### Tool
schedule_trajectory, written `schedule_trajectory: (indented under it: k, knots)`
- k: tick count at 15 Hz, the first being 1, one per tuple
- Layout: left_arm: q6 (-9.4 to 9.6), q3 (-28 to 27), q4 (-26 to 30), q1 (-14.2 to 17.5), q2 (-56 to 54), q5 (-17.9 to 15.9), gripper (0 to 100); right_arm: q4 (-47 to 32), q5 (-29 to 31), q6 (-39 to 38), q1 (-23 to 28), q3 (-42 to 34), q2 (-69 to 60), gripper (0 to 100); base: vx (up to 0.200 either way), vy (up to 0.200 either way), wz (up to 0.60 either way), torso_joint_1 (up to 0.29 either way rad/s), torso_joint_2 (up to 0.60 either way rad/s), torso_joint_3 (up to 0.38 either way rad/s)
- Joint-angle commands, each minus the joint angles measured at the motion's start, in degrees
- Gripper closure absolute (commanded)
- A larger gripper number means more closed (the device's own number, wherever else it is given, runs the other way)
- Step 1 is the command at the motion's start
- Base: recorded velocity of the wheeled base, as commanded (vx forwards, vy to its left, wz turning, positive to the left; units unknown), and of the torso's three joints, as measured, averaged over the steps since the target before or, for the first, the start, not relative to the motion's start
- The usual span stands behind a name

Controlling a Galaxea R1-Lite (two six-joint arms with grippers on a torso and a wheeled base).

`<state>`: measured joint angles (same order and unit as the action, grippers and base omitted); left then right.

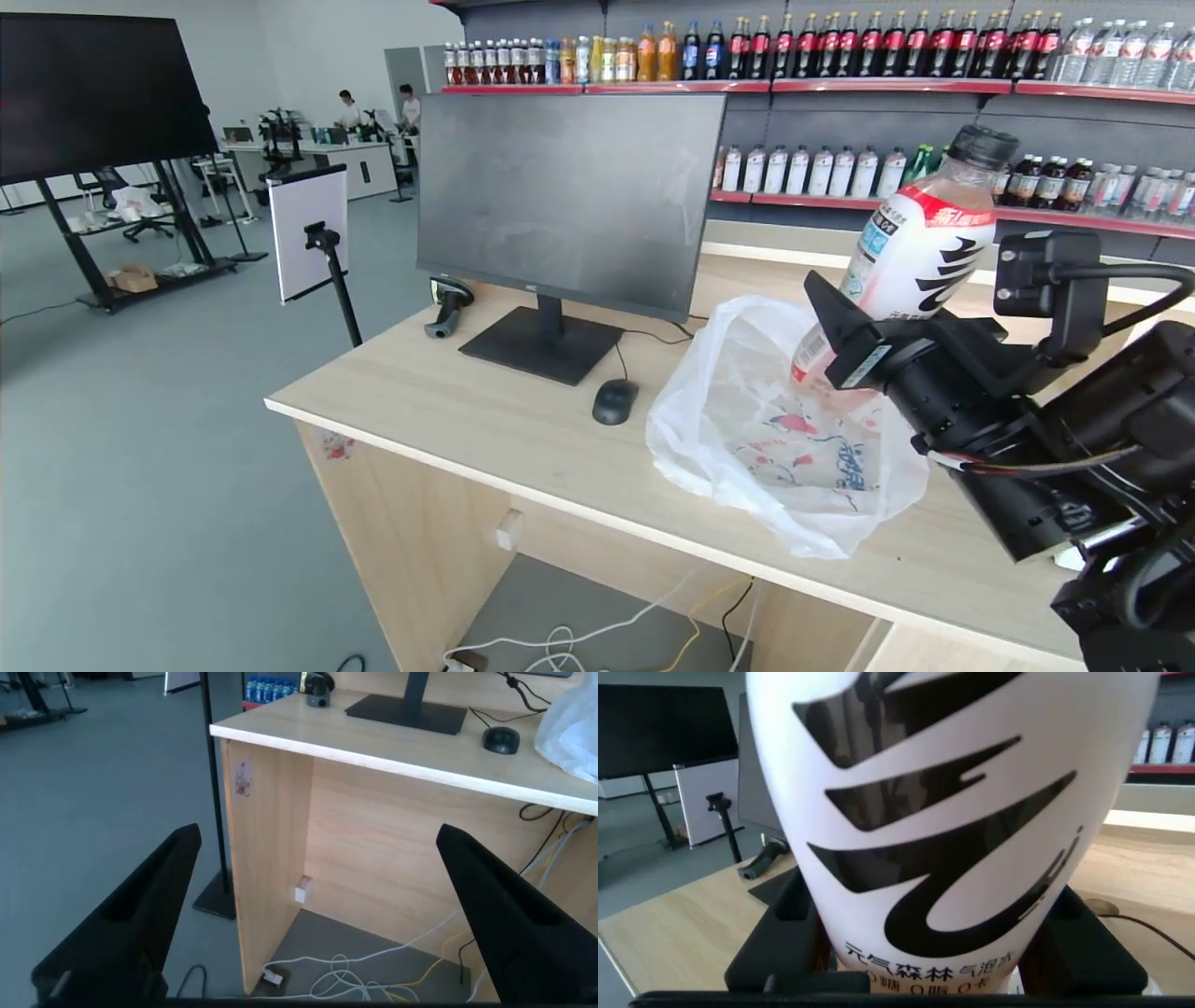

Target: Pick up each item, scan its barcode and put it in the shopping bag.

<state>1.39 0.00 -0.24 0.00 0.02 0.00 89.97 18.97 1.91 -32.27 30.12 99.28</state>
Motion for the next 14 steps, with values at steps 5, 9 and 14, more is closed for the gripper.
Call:
schedule_trajectory:
  k: [5, 9, 14]
  knots:
    - [0.02, 0.0, 0.0, 0.0, 0.0, -0.1, 0, 0.0, -0.3, -1.0, 5.5, 9.1, 15.3, 100, 0.000, 0.000, 0.00, 0.000, 0.00, 0.000]
    - [0.10, 0.0, 0.0, 0.0, 0.1, 0.0, 0, 0.0, -0.3, -1.3, 5.9, 15.3, 24.6, 100, 0.000, 0.000, 0.00, 0.000, 0.00, 0.000]
    - [1.95, 0.0, 0.0, 0.0, 0.1, -0.2, 0, 0.0, -0.3, -0.9, 6.6, 20.2, 31.9, 100, 0.000, 0.000, 0.00, 0.000, 0.00, 0.000]
